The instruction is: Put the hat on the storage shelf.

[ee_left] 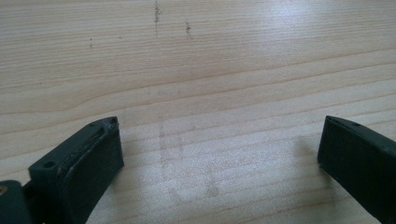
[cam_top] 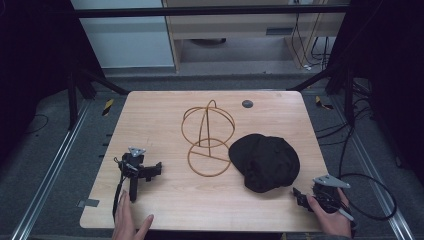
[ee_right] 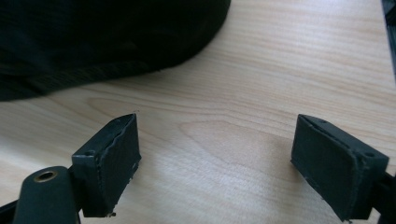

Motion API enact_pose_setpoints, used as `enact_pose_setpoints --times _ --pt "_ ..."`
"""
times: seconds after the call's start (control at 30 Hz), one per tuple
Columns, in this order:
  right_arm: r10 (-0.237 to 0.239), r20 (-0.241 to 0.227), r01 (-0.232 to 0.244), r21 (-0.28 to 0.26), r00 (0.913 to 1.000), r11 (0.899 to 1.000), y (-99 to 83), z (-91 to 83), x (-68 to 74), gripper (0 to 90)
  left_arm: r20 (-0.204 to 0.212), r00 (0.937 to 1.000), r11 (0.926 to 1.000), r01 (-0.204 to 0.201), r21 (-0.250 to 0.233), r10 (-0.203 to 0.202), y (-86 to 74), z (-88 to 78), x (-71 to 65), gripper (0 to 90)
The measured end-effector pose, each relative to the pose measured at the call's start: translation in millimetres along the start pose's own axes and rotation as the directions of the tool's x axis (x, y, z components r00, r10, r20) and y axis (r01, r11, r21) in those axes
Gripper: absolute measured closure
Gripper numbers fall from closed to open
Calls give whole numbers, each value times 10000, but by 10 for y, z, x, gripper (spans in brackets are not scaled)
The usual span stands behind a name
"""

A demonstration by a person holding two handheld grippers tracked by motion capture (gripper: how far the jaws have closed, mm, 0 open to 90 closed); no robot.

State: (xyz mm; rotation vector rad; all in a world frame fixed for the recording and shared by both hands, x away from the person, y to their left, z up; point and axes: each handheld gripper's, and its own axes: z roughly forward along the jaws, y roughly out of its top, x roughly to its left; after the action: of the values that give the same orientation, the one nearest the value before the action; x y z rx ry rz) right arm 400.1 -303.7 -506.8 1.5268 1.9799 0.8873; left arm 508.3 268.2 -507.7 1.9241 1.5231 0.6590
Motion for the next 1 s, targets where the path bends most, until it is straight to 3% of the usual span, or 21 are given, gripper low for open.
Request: enact_pose_setpoints --times 0.13,0.3,0.47,0.6,0.73,0.8,1.0 --pt "-92 -207 90 -108 9997 9999 -15 -144 20 154 2 10000 10000 28 -25 -28 -1 2 -2 0" --pt "-194 -276 202 285 9994 9994 23 -273 53 135 -51 10000 10000 58 -9 -58 -1 -1 -8 0" --pt "-315 -326 333 552 9990 9979 200 -454 78 112 -53 10000 10000 54 4 -54 -1 -2 -8 0" --pt "-791 -439 830 962 9959 9919 503 -663 116 91 -114 9999 9999 121 -19 -121 -8 -7 -17 0" --pt "-1443 -737 1507 907 9868 9844 836 -788 258 83 -103 9999 10000 94 12 -94 -14 -15 -16 0" --pt "-1930 -761 2000 982 9782 9749 987 -805 342 81 -103 9999 9999 127 -15 -127 -16 -15 -19 0" --pt "-2622 -1006 2731 1162 9597 9549 1291 -662 462 79 -94 9999 9999 114 -17 -115 -20 -18 -21 0"
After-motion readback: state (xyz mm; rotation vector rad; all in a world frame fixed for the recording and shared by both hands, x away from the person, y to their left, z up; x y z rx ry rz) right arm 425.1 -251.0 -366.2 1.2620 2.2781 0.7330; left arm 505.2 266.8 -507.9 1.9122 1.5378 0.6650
